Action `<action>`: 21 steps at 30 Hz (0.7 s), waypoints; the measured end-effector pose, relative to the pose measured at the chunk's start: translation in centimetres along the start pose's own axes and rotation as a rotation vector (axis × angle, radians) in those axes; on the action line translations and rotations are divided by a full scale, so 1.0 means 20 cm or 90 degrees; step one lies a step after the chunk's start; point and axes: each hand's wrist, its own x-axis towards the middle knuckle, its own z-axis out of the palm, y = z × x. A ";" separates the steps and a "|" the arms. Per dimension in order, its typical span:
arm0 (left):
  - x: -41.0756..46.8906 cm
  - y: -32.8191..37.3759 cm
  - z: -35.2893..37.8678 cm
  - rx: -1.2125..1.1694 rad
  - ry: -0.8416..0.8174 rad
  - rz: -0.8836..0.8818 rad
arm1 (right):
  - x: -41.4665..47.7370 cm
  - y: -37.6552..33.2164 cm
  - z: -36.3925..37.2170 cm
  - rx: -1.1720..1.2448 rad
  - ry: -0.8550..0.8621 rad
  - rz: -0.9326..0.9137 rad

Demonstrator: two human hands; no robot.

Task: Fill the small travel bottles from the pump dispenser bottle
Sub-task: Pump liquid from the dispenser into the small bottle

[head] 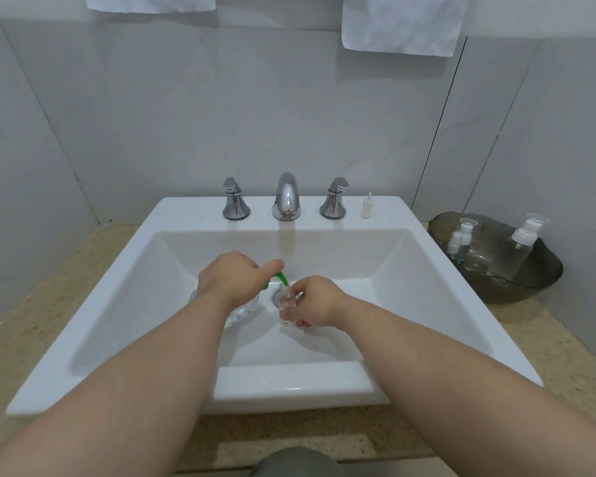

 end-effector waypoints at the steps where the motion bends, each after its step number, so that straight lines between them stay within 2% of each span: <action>1: 0.00 0.00 0.00 -0.003 -0.002 -0.002 | 0.00 0.00 0.00 0.003 0.001 0.000; 21: 0.04 -0.02 0.00 0.000 0.002 -0.030 | 0.02 0.01 0.00 -0.001 0.004 -0.044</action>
